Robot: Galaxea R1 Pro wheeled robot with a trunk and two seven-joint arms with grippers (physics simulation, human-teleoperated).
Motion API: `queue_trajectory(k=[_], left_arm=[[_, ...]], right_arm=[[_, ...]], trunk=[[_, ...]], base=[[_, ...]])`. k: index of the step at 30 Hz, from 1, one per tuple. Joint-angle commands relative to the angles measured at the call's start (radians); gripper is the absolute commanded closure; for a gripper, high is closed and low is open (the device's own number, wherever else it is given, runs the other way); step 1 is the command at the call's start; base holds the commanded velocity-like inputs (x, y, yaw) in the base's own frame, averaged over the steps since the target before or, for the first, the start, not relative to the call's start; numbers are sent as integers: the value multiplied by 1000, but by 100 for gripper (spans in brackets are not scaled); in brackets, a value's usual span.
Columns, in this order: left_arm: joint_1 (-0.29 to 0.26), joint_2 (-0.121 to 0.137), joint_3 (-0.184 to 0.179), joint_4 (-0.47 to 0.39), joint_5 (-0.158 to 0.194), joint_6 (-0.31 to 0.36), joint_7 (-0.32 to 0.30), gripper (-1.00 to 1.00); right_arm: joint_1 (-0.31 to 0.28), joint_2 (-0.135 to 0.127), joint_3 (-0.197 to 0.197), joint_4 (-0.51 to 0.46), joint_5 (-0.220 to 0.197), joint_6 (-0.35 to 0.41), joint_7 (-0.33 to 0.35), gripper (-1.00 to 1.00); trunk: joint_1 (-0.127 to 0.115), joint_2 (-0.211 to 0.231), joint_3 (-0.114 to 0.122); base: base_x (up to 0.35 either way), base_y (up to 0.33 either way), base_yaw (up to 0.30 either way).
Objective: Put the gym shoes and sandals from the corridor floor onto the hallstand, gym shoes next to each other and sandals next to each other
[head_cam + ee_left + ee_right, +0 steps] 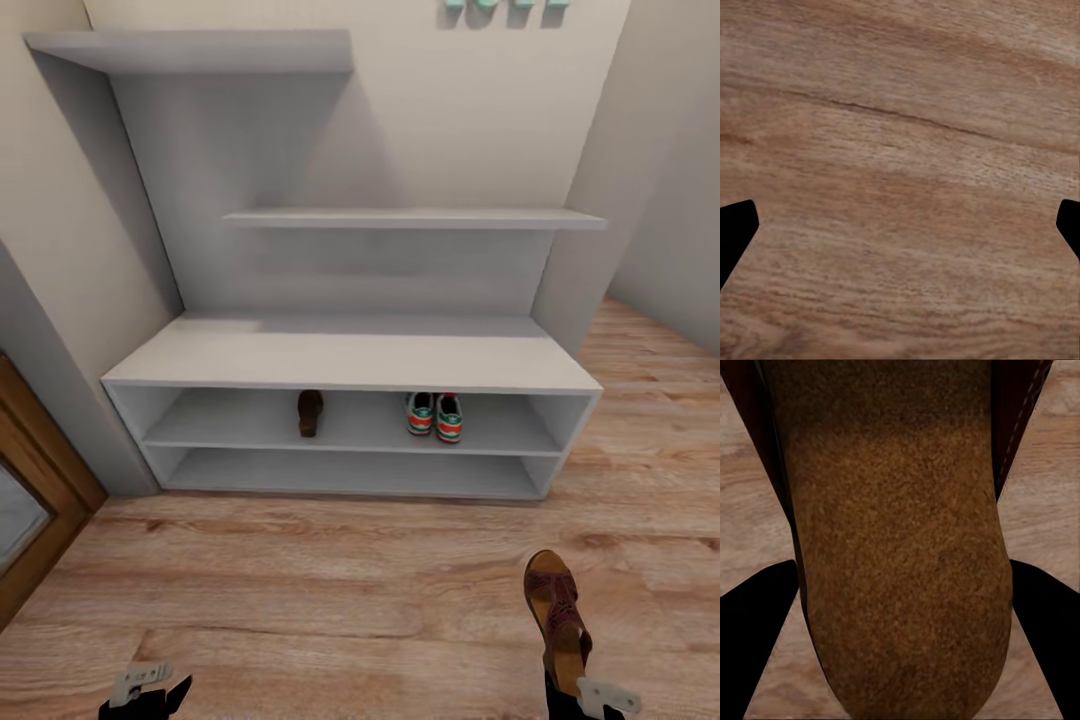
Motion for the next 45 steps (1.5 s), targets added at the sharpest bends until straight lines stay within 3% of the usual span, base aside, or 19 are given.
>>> queue_trajectory(k=[1,39,45], left_arm=[[-1,0,8,1,-11,-6,-3,-100],[1,-2,-3,1,-14,-7,-6,-100],[1,-11,-28,1,-34,-29,-11,-100]], right_arm=[[-1,0,-6,1,10,-4,-2,100],[-1,3,-5,0,12,-3,0,100],[-1,28,32,-5,26,16,-6,100]], trunk=[[0,0,-1],[0,0,-1],[0,0,-1]], base=[[-116,297,0],[-31,311,0],[-56,308,0]])
